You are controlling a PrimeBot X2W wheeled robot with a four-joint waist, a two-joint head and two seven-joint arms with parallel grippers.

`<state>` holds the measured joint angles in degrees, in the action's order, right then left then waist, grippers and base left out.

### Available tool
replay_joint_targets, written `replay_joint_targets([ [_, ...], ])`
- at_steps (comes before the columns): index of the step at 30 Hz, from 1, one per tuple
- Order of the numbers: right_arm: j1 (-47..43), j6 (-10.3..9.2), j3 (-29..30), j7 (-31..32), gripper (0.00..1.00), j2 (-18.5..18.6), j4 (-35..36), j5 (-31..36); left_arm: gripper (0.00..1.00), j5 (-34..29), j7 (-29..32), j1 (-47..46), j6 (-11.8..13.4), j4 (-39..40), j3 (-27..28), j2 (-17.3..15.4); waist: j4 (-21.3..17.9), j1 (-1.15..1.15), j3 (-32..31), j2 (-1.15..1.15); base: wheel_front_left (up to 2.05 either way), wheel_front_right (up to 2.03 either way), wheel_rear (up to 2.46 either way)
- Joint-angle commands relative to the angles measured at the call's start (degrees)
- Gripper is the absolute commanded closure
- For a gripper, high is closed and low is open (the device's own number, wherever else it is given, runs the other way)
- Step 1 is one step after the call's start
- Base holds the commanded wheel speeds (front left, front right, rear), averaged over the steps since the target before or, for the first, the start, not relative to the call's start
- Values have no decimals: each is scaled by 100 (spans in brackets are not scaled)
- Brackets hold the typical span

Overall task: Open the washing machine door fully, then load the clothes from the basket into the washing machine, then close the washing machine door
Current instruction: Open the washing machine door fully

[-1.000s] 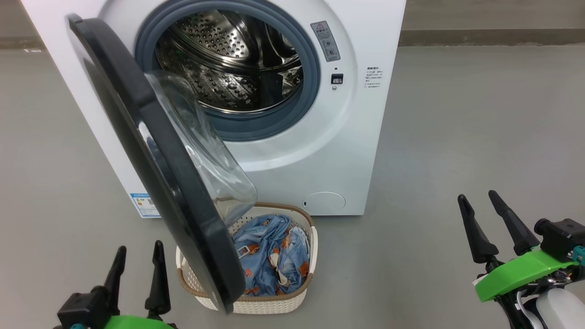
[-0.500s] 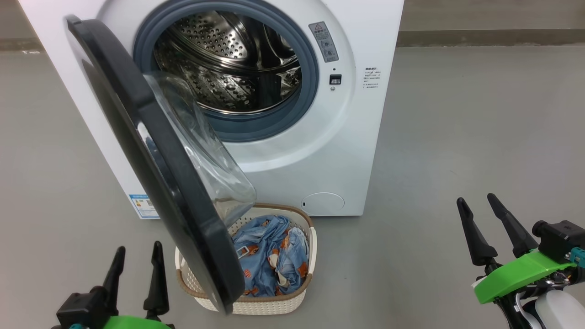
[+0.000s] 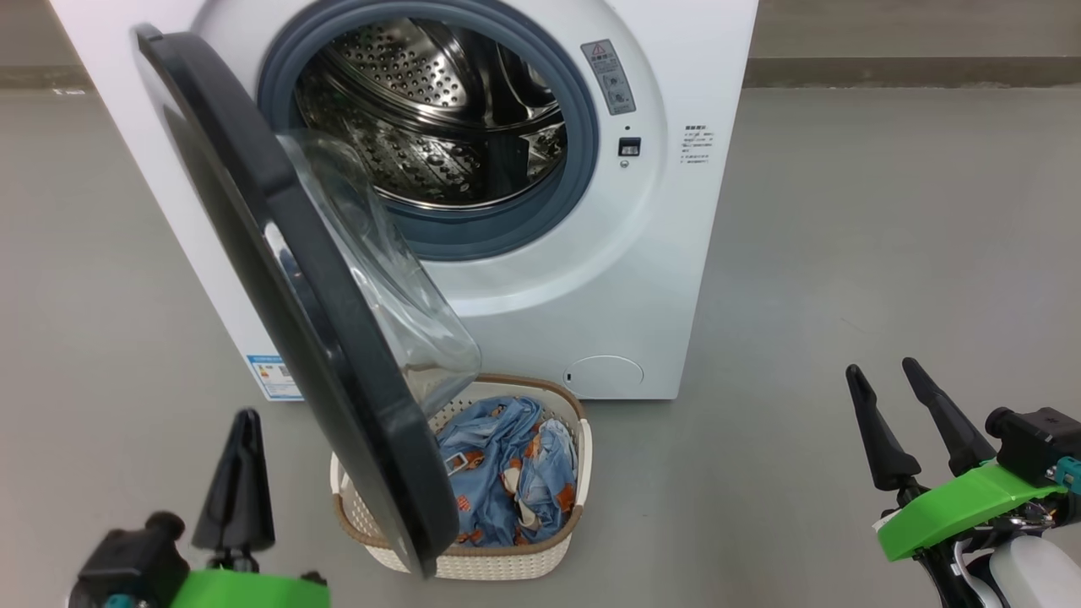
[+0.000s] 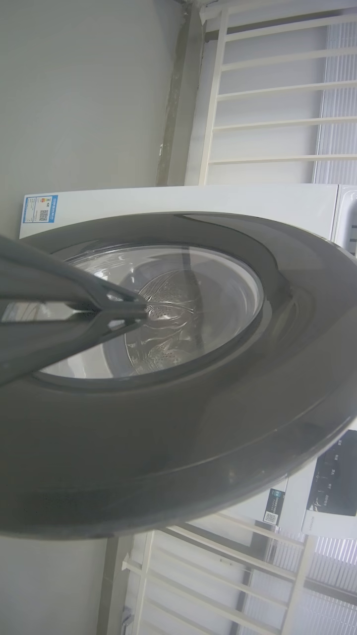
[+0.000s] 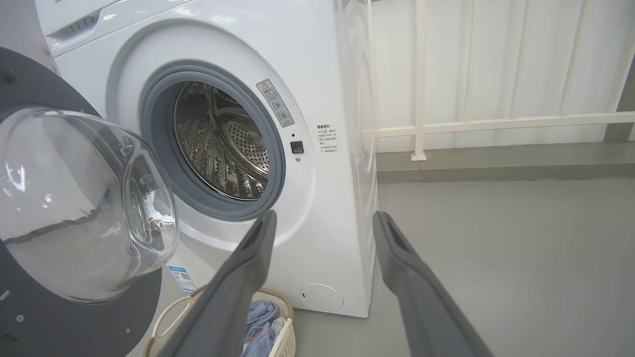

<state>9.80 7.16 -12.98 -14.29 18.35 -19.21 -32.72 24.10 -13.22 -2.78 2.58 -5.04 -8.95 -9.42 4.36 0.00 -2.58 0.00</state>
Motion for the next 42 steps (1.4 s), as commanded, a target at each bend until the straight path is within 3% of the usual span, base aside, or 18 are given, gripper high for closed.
replay_joint_targets([
  [1, -17, 33, -71, -71, 0, 89, 123, -31, 100, -74, -75, -341, 18, 234, 193, -72, 13, 0, -3, 0, 0, 0, 0],
  [13, -17, 33, -92, -71, 0, -7, 141, -22, 100, -485, 87, -642, -7, 1890, -392, 43, 35, 0, -1, 0, 0, 0, 0],
  [19, -19, 33, -73, -71, 0, -28, 144, -39, 100, -466, 487, -557, -81, 2213, -882, 172, -22, 0, 26, 0, 0, 0, 0],
  [30, 25, 33, -103, -71, 0, -64, 117, -72, 100, -195, 902, -374, -221, 1278, -1476, 369, -115, 0, 77, 0, 0, 0, 0],
  [42, 62, 33, -157, -71, 0, -91, 87, -101, 100, 255, 604, -510, -280, -267, -1471, 532, -188, 0, 132, 0, 0, 0, 0],
])
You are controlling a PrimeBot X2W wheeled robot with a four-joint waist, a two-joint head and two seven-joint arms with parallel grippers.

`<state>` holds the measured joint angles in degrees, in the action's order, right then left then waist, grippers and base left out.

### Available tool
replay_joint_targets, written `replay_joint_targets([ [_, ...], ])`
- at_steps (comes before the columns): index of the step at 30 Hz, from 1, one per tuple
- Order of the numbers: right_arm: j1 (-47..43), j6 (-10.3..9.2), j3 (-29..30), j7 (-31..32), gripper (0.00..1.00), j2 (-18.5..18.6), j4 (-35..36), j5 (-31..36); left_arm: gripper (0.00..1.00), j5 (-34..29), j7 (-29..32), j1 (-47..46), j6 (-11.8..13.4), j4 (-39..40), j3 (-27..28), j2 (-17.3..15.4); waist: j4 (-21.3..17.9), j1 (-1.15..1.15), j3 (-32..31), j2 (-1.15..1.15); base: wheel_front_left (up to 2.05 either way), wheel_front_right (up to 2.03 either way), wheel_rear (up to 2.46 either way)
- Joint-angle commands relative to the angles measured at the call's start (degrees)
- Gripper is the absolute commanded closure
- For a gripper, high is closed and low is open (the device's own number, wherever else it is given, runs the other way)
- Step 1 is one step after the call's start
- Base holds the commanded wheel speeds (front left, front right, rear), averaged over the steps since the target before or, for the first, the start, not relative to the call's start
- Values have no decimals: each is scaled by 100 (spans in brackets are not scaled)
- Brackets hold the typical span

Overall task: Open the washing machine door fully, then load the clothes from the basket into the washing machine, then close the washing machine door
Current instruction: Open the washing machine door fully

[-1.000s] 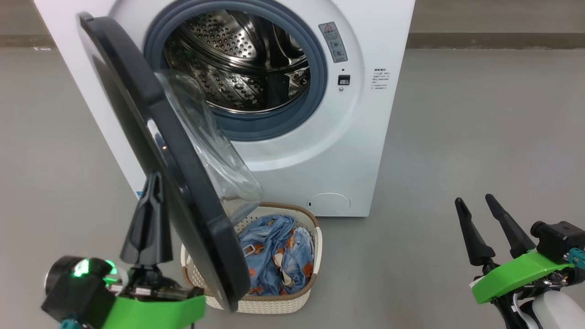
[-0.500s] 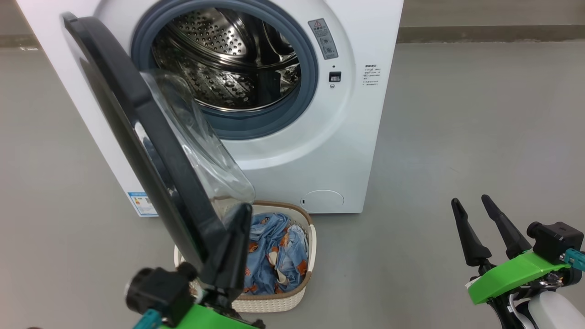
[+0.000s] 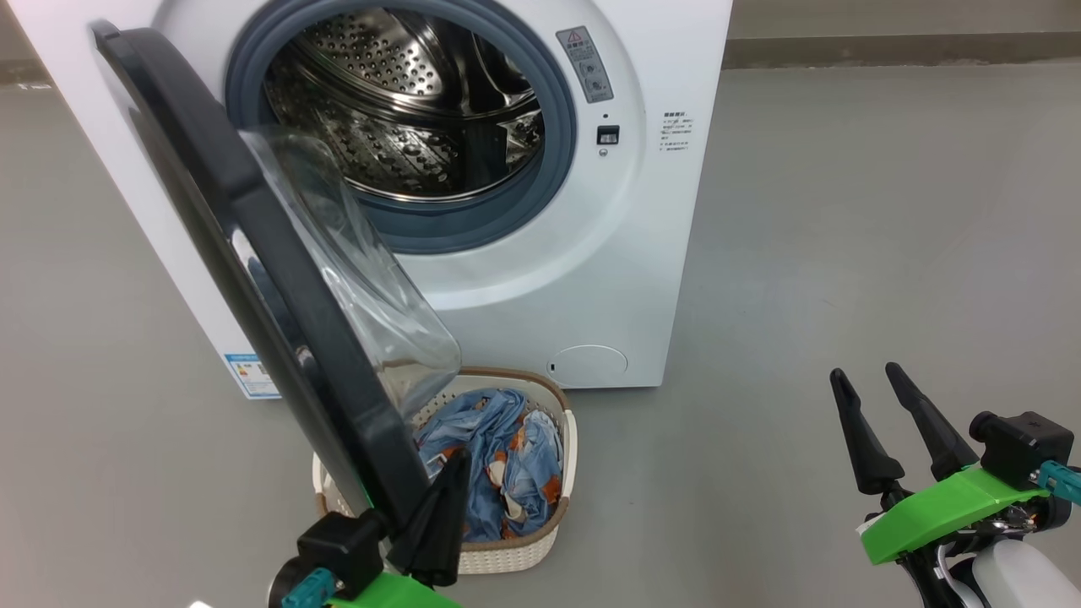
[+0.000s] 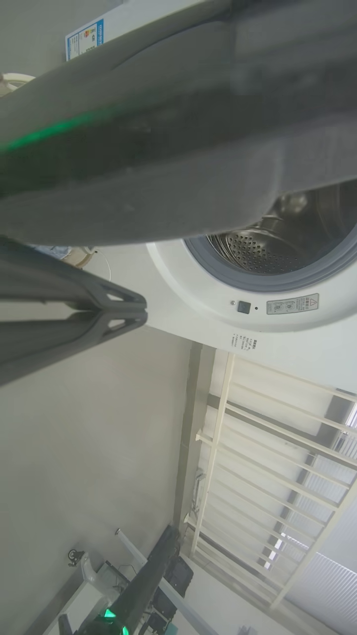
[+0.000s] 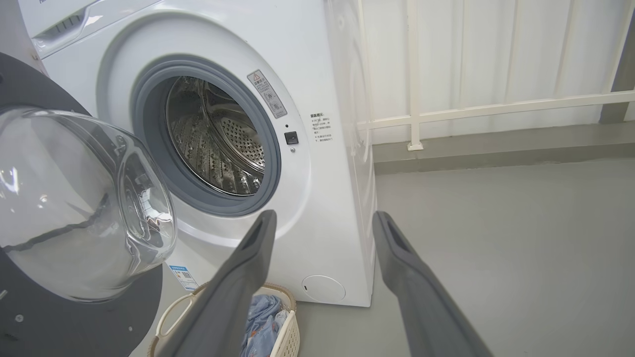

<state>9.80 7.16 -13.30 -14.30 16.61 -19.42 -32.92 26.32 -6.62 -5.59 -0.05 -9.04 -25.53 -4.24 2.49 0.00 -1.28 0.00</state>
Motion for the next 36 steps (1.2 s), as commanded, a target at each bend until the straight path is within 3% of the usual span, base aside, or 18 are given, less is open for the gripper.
replay_joint_targets([
  [1, 64, 33, -126, -70, 0, 83, 106, -82, 100, 57, -98, -259, -4, 48, 198, 24, -2, 0, 7, 0, 0, 0, 0],
  [16, 54, 33, -188, -70, 0, 47, 61, -111, 100, 315, -526, -600, 85, -636, 432, 68, 205, 0, 7, 0, 0, 0, 0],
  [36, 5, 33, -178, -70, 0, -83, -5, -144, 100, 387, -372, -222, 404, -366, 743, -435, 938, 0, -78, 0, 0, 0, 0],
])
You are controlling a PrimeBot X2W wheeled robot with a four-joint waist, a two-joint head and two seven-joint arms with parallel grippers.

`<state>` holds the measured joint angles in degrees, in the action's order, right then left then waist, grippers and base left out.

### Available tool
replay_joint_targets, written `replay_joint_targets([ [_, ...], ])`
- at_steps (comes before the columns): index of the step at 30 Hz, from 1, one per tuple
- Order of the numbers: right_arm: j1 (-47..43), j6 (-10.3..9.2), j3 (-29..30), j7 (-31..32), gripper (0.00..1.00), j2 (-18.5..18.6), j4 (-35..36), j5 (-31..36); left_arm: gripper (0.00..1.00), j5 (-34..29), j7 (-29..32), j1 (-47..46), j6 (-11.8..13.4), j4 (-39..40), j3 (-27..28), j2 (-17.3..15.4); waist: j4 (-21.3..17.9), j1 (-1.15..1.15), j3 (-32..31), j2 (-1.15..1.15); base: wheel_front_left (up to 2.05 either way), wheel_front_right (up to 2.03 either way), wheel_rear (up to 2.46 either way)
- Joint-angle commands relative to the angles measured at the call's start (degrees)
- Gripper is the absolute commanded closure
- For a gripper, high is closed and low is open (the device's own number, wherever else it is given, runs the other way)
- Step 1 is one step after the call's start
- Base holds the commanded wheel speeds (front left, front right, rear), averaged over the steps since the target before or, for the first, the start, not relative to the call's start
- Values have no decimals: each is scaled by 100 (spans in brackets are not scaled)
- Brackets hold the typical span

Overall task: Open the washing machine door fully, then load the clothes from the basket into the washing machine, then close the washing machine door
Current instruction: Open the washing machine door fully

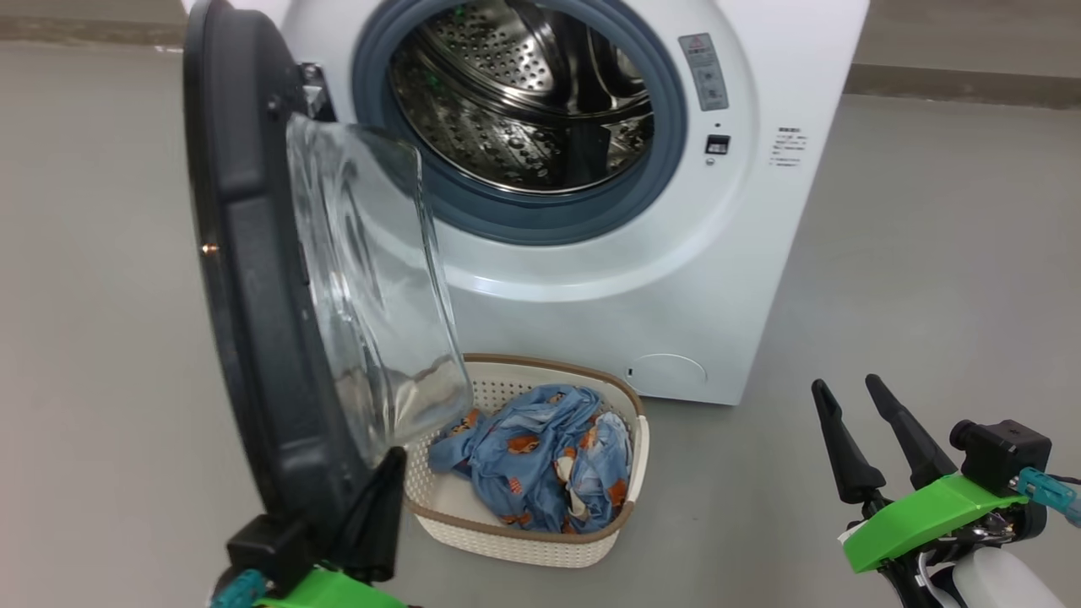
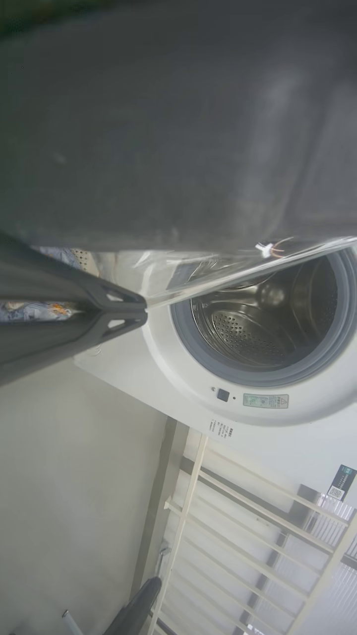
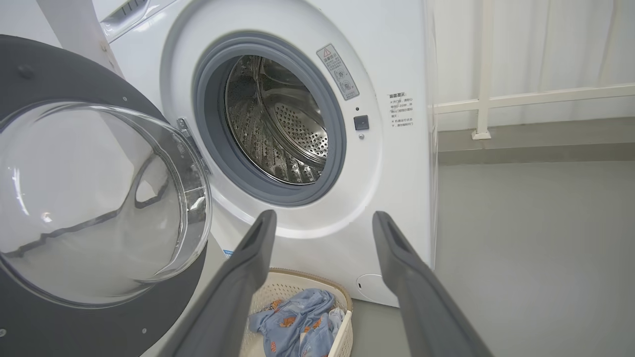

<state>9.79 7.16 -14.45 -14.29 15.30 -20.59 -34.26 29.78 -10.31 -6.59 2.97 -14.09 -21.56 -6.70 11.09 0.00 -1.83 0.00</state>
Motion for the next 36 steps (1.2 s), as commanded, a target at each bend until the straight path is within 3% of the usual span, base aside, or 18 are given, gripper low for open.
replay_joint_targets([
  [1, 1, 33, -59, -71, 0, 39, 116, -9, 100, 42, 13, -96, 119, 161, 356, -213, 112, 0, -32, 0, 0, 0, 0],
  [17, -45, 33, -34, -71, 0, -10, 122, 4, 100, 84, 362, -104, 491, 409, 784, -777, 739, 0, -53, 0, 0, 0, 0],
  [28, -1, 33, -46, -71, 0, -73, 101, 12, 100, 289, 616, -468, 500, -3, 1194, -1244, 943, 0, 36, 0, 0, 0, 0],
  [36, 7, 33, -12, -71, 0, -73, 110, 16, 100, 521, 692, -700, 460, -301, 1437, -1387, 1062, 0, 157, 0, 0, 0, 0],
])
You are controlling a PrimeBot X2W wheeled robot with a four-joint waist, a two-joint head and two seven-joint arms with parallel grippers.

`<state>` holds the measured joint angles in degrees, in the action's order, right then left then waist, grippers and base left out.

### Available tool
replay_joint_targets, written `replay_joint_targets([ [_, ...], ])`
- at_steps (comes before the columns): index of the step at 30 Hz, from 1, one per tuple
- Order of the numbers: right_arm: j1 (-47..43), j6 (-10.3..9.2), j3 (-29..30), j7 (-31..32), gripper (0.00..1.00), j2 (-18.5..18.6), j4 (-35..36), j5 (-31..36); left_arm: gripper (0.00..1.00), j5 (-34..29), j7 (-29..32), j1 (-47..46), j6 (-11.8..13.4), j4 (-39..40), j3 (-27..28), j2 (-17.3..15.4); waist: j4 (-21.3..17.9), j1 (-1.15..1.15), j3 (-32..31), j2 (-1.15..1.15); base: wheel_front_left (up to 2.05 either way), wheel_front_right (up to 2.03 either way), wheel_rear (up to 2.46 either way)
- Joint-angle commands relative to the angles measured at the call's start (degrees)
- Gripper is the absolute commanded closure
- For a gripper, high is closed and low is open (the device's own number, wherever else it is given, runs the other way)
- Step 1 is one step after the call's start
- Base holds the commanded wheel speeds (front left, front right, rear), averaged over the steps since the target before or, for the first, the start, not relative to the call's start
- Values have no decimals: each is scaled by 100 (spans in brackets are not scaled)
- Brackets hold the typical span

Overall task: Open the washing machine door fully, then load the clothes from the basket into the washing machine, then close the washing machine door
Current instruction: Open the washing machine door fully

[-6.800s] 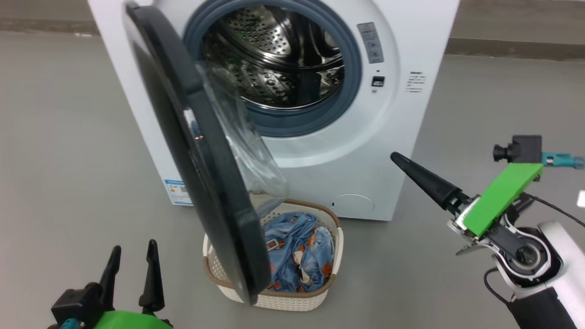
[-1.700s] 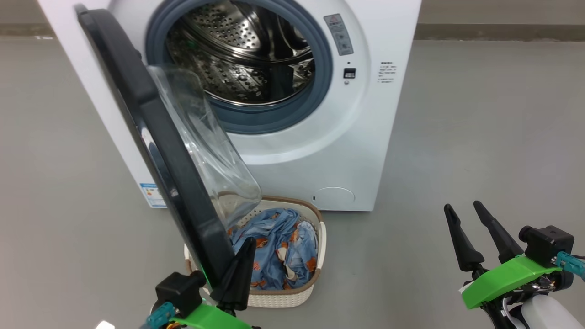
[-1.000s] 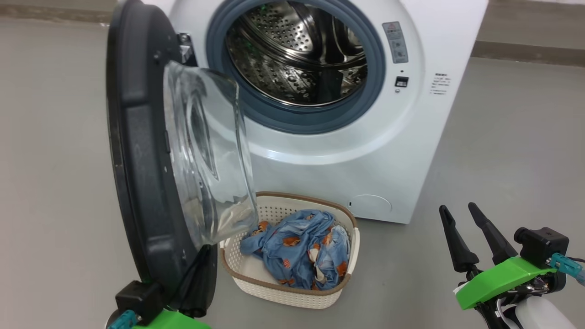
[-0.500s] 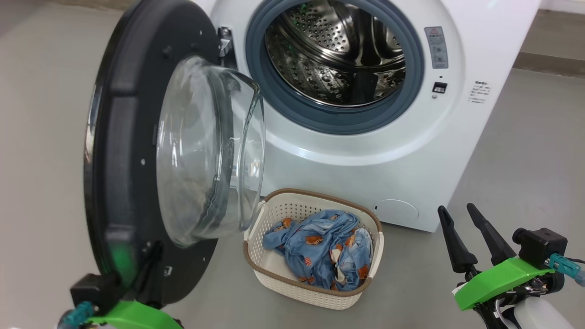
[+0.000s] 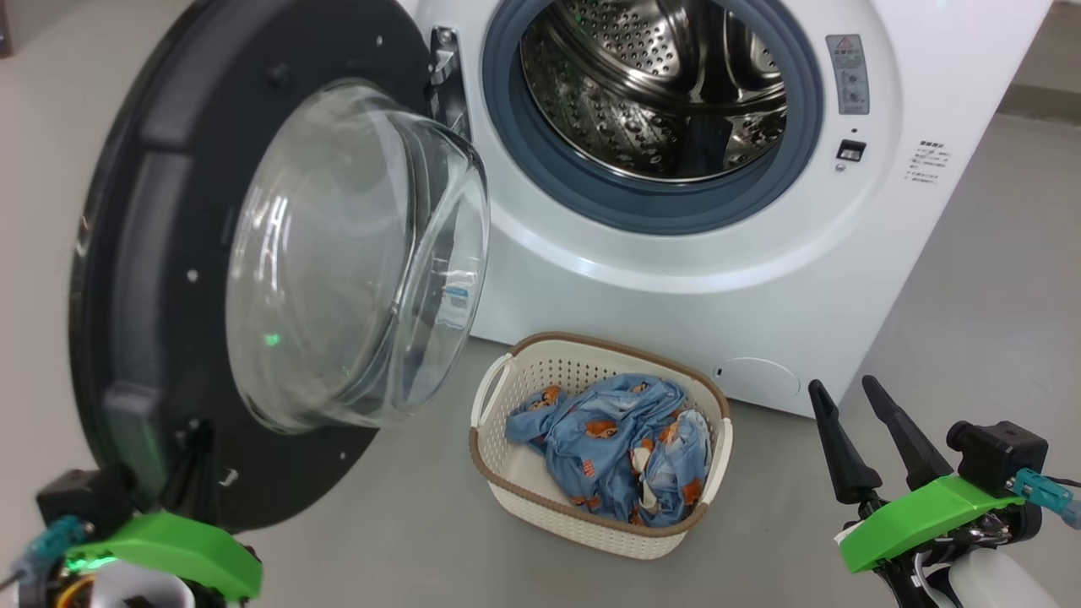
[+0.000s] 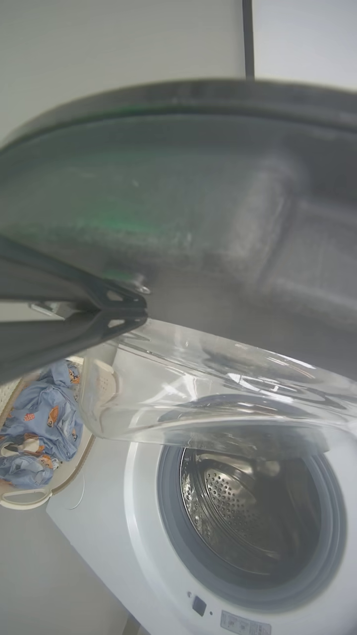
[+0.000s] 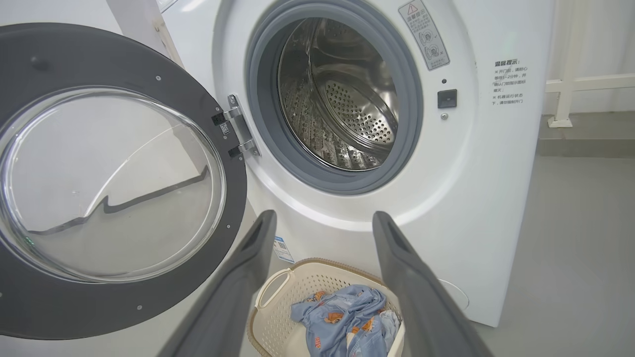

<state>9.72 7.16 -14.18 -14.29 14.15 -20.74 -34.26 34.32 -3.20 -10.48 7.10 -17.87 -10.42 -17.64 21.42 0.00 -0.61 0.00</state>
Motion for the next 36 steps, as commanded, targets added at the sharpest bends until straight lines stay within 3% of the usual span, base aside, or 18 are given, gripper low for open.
replay_joint_targets([
  [1, 28, 33, -35, -71, 0, 42, 130, 22, 100, 86, -18, -373, 28, 18, 353, -331, 44, 0, 63, 0, 0, 0, 0],
  [18, 324, 33, 79, -71, 0, 13, 174, 75, 100, 271, 82, -1504, -212, -1191, 615, -827, 196, 0, 563, 0, 0, 0, 0],
  [28, 485, 33, 178, -71, 0, 15, 200, 122, 100, 248, 168, -2418, -447, -2052, 540, -1056, 315, 0, 856, 0, 0, 0, 0],
  [36, 629, 33, 162, -71, 0, -23, 168, 104, 100, 153, 144, -3090, -490, -2920, 445, -1156, 328, 0, 950, 0, 0, 0, 0],
])
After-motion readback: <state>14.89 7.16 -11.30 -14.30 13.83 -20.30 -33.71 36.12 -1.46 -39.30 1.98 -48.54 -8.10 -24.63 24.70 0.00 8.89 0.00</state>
